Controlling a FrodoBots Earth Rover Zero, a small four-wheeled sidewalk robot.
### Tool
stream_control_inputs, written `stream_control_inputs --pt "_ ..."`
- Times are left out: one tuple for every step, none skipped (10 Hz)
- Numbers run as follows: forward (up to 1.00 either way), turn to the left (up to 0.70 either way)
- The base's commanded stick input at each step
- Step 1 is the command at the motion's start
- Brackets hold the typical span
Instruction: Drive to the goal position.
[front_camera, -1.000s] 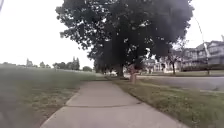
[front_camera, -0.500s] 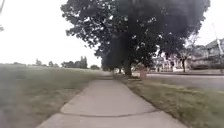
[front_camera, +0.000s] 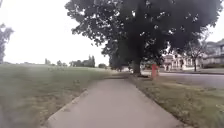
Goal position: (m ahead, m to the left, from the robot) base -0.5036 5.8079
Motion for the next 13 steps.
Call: stream_control_inputs --pt "1.00 0.00" --pt "1.00 0.00" --pt "1.00 0.00" --pt "1.00 0.00" --pt "1.00 0.00" --pt "1.00 0.00" --pt "1.00 0.00" --pt "1.00 0.00" --pt "1.00 0.00" --pt "1.00 0.00" --pt "1.00 0.00" --pt "1.00 0.00" --pt "1.00 0.00"
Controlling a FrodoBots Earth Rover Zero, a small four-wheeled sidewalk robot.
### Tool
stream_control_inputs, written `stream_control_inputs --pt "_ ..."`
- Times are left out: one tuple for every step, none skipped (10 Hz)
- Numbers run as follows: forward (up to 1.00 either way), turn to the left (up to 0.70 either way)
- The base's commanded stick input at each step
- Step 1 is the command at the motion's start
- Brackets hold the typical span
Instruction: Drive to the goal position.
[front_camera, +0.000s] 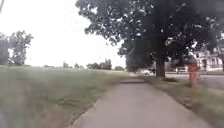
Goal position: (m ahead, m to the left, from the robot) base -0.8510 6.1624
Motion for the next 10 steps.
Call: stream_control_inputs --pt "1.00 0.00" --pt "1.00 -0.11" --pt "1.00 -0.25" --pt "1.00 -0.39" --pt "1.00 -0.40" --pt "1.00 -0.40" --pt "1.00 -0.40" --pt "1.00 -0.34" --pt "1.00 0.00" --pt "1.00 0.00"
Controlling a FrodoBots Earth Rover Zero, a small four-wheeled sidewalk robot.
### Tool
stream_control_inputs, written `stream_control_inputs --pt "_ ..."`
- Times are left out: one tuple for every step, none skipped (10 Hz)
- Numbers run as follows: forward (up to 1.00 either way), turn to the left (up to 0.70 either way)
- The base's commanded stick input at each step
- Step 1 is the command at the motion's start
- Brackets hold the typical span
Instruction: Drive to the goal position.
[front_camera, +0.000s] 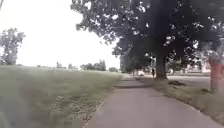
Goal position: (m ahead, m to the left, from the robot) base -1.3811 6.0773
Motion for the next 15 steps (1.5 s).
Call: stream_control_inputs --pt "1.00 0.00" --pt "1.00 0.00" --pt "1.00 0.00" --pt "1.00 0.00" --pt "1.00 0.00" --pt "1.00 -0.01" --pt "1.00 -0.08" --pt "1.00 -0.38" --pt "1.00 -0.21" --pt "1.00 -0.08" --pt "1.00 0.00" --pt "1.00 0.00" --pt "1.00 0.00" --pt "1.00 0.00" --pt "1.00 0.00"
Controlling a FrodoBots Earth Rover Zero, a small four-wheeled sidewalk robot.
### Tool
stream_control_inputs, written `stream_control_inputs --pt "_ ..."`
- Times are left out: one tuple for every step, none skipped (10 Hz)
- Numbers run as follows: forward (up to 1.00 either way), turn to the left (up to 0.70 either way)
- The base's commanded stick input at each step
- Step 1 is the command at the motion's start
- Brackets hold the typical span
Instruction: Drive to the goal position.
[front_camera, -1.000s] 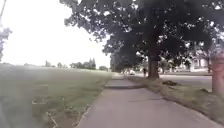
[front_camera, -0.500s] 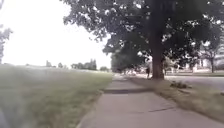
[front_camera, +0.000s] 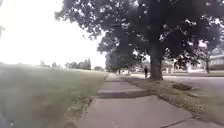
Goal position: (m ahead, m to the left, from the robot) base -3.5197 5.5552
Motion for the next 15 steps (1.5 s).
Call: stream_control_inputs --pt "1.00 0.00" --pt "1.00 0.00" --pt "1.00 0.00" --pt "1.00 0.00" --pt "1.00 0.00" --pt "0.35 0.00" --pt "0.00 0.00" --pt "0.00 0.00" --pt "0.00 -0.24" --pt "0.00 -0.73" --pt "0.00 -1.00" --pt "0.00 -1.00" --pt "0.00 -1.00" --pt "0.00 -1.00" --pt "0.00 -1.00"
